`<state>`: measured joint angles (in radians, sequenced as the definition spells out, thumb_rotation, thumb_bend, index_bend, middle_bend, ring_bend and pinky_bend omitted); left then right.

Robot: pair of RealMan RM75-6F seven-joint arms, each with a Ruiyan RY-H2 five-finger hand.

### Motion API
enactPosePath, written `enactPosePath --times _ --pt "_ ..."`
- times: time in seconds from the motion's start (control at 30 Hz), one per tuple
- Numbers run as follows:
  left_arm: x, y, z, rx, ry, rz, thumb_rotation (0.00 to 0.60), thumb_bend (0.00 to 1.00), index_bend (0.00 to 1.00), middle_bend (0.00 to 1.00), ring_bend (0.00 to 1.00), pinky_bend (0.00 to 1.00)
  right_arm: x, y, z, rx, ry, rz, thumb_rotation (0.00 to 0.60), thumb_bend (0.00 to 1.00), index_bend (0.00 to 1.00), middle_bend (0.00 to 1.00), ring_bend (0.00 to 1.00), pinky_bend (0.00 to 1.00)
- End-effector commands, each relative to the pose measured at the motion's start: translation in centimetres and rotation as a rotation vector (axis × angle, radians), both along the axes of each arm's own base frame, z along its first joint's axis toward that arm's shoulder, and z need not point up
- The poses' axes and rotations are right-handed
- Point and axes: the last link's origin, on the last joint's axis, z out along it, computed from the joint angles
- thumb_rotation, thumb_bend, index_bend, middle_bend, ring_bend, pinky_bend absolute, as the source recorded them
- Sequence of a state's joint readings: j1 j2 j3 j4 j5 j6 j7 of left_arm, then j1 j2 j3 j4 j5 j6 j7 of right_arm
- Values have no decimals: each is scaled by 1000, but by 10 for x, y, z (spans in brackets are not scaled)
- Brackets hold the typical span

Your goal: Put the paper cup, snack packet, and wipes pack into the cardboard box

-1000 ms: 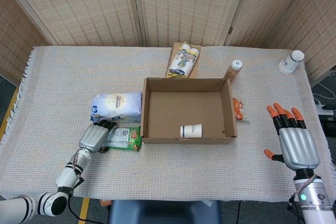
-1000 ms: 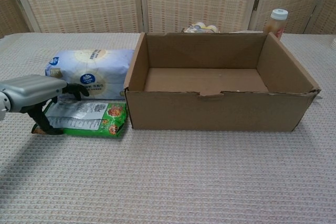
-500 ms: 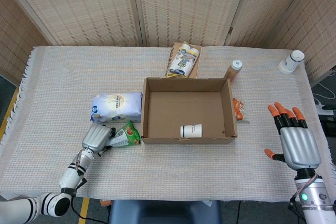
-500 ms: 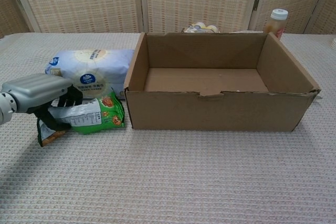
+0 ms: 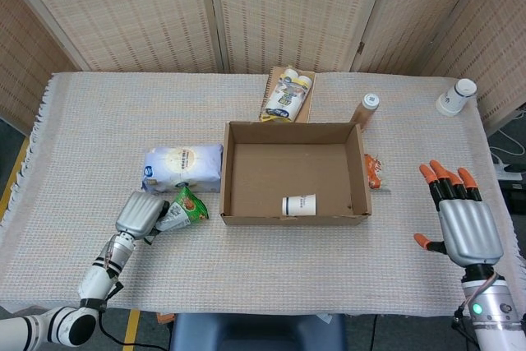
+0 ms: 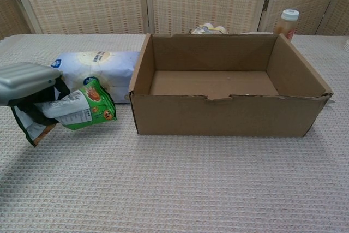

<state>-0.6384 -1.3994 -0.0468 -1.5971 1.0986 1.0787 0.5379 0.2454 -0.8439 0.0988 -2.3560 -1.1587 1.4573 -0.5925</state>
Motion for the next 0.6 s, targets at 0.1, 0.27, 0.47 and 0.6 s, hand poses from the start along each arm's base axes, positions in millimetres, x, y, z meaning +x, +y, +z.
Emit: enactPosePath --times 0.1,0.27,0.47,0.6 --pt "7 -5 42 72 10 -13 600 471 825 958 802 924 0 0 1 -1 -3 -1 600 74 23 0 0 0" --pt "31 -6 77 117 -13 -53 600 476 827 960 806 927 1 0 0 1 -5 9 600 74 22 0 0 0" --pt "95 2 100 169 -60 -193 600 476 828 960 806 928 3 2 2 -9 -8 25 600 74 22 0 0 0" --pt "137 11 90 151 -56 -289 600 477 828 961 806 927 2 3 3 -10 -9 27 600 73 23 0 0 0"
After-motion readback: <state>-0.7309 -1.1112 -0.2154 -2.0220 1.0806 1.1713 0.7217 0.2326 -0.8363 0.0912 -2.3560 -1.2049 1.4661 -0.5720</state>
